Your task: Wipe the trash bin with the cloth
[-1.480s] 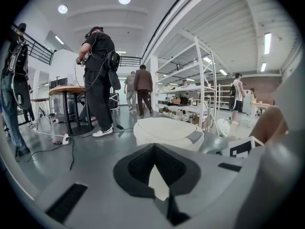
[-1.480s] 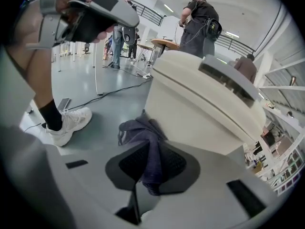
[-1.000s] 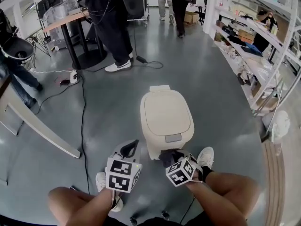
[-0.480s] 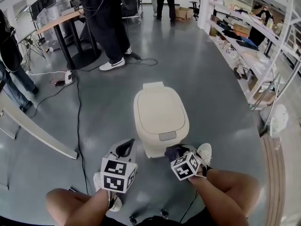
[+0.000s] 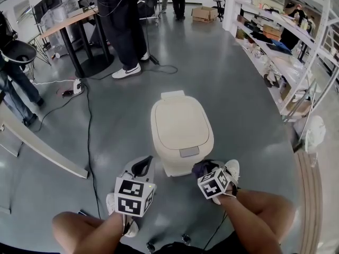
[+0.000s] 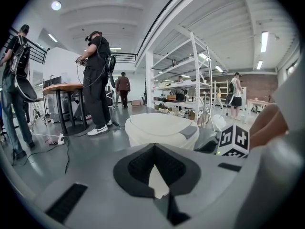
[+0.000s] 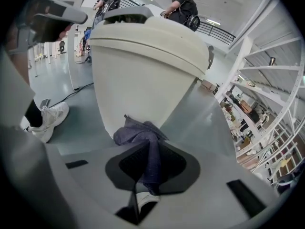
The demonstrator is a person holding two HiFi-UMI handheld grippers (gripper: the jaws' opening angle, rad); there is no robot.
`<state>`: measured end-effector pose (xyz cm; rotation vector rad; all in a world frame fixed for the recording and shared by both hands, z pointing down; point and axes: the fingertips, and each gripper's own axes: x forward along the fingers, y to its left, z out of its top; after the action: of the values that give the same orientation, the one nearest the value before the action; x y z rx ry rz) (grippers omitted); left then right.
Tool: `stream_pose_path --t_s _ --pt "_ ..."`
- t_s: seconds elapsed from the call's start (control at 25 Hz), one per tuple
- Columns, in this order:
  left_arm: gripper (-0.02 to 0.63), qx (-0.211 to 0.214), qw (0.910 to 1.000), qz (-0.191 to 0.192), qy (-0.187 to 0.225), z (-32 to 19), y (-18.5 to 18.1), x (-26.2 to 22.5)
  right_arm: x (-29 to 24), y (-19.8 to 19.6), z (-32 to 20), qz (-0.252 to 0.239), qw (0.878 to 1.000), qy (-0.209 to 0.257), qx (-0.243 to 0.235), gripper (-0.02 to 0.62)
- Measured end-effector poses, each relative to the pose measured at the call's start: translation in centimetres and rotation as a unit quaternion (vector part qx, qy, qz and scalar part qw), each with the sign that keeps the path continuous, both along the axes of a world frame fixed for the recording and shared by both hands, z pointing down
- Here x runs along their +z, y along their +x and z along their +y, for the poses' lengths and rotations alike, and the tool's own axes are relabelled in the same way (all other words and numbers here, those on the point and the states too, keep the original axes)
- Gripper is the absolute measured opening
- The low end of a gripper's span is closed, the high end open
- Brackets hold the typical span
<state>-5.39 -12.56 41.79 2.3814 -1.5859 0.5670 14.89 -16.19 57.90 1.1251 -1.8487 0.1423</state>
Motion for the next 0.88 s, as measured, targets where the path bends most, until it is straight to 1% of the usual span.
stream_pose_path --t_s 0.16,0.4,0.6,0.88 --pt "0.0 -0.002 1.0 -0.003 -0.003 0.1 -0.3 0.1 0.2 0.5 0.4 0.004 1.0 -0.005 0.003 0.052" --pt "0.0 0.003 1.0 -0.005 -0.004 0.2 -0.2 0.2 0.1 -0.5 1.4 -0.004 1.0 -0.012 -0.01 0.052" --pt "0.0 0.008 0.9999 -0.013 0.001 0.5 -0.4 0.2 1.8 -2.7 3.3 0.019 0.998 -0.02 -0.054 0.052" --pt "0.0 0.005 0.9998 -0.017 0.003 0.6 -0.7 0.2 4.1 -7.1 5.0 0.047 0.992 -0.019 -0.116 0.052"
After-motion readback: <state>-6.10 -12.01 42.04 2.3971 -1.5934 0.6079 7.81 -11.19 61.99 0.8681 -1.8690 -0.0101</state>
